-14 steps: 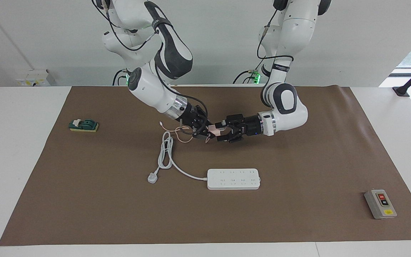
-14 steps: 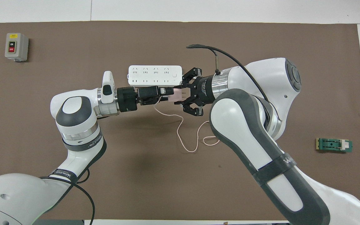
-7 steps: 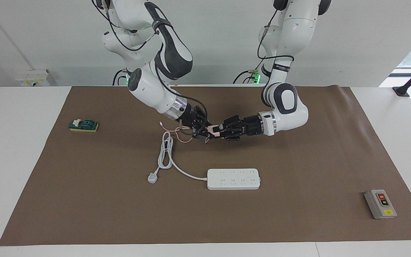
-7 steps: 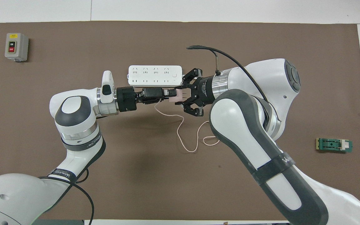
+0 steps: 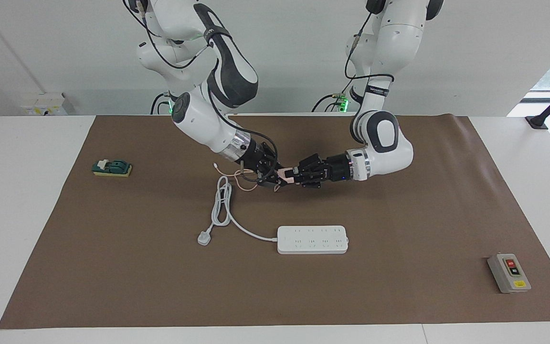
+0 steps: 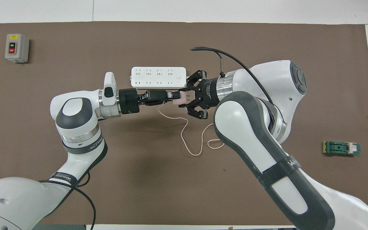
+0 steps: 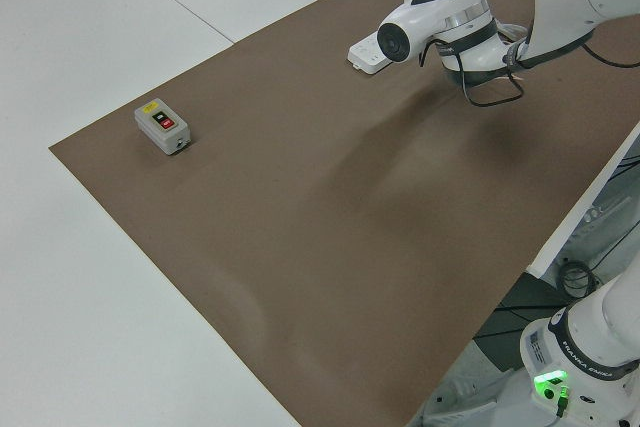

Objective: Plug charger into power strip

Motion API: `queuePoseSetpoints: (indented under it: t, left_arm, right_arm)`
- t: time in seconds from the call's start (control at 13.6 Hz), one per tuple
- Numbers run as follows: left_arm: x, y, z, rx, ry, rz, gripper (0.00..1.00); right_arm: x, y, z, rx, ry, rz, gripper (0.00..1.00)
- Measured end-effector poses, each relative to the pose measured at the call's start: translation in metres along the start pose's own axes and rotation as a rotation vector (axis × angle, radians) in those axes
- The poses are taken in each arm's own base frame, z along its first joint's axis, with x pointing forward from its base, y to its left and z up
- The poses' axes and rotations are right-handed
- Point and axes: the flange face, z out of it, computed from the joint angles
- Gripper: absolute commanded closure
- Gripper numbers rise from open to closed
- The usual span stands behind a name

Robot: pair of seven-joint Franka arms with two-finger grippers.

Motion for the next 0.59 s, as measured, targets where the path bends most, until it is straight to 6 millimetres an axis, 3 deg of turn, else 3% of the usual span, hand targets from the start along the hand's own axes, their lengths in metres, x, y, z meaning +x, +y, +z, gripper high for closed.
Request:
queuePoseSetpoints:
  t: [0.07,0.15,0.22,0.59]
  left_arm:
    - [0.0001,0.0001,0.0,0.0,0.0,0.001,1.0]
    - [0.0001,0.0002,0.0,0.0,0.0,0.004,1.0]
    - [0.0002,0.0003,-0.0001,0.0,0.0,0.004,1.0]
    - [0.0046,-0.0018,-0.0082,0.005,0.013,0.006,1.0]
  right_arm:
    - [-0.0001,-0.0001,-0.0001,0.0,0.0,0.0,0.49]
    - [-0.0001,-0.0001,-0.0001,0.0,0.0,0.0,0.1]
    - [0.0,-0.0002,-0.0002,0.001,0.0,0.0,0.0]
    - [0.0033,-0.0043,-0.0062,0.015,0.0,0.005,0.0]
